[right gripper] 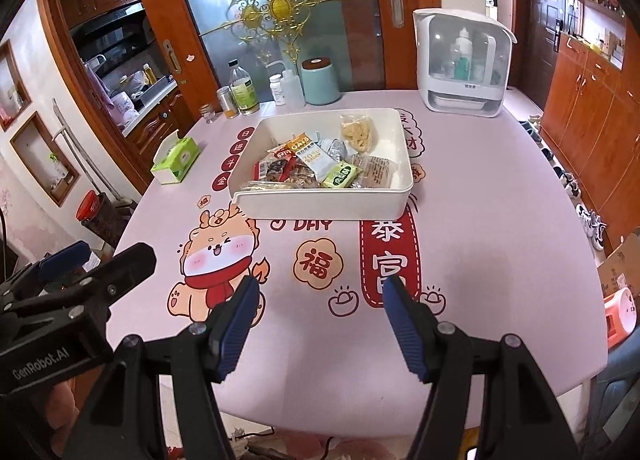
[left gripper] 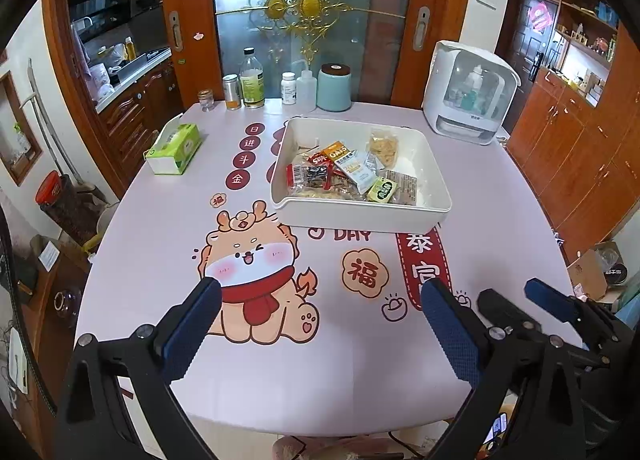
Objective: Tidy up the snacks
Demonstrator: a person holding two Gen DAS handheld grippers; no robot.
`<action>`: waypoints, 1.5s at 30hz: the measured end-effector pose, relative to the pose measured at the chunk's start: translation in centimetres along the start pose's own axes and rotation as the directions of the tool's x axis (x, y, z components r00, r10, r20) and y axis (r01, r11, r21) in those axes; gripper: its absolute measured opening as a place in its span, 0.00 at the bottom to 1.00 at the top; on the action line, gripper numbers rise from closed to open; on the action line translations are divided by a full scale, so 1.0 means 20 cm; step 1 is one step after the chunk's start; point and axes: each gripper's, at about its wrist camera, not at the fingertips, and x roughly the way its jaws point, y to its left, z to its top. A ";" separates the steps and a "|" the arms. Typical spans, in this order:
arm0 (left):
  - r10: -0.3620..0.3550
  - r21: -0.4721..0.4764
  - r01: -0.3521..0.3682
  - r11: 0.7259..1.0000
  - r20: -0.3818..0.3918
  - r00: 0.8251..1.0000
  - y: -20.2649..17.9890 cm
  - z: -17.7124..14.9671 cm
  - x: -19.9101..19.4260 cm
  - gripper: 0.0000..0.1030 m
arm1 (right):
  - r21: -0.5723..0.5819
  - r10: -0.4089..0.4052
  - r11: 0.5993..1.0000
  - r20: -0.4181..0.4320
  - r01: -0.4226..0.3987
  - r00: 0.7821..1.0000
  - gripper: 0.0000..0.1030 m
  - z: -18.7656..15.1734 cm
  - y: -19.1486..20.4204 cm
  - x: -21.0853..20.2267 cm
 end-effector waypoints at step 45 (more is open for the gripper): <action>-0.021 0.044 0.024 0.999 -0.067 0.998 0.02 -0.01 0.10 0.96 | 0.048 -0.038 0.998 0.003 0.038 0.999 0.63 -0.02 -0.01 0.00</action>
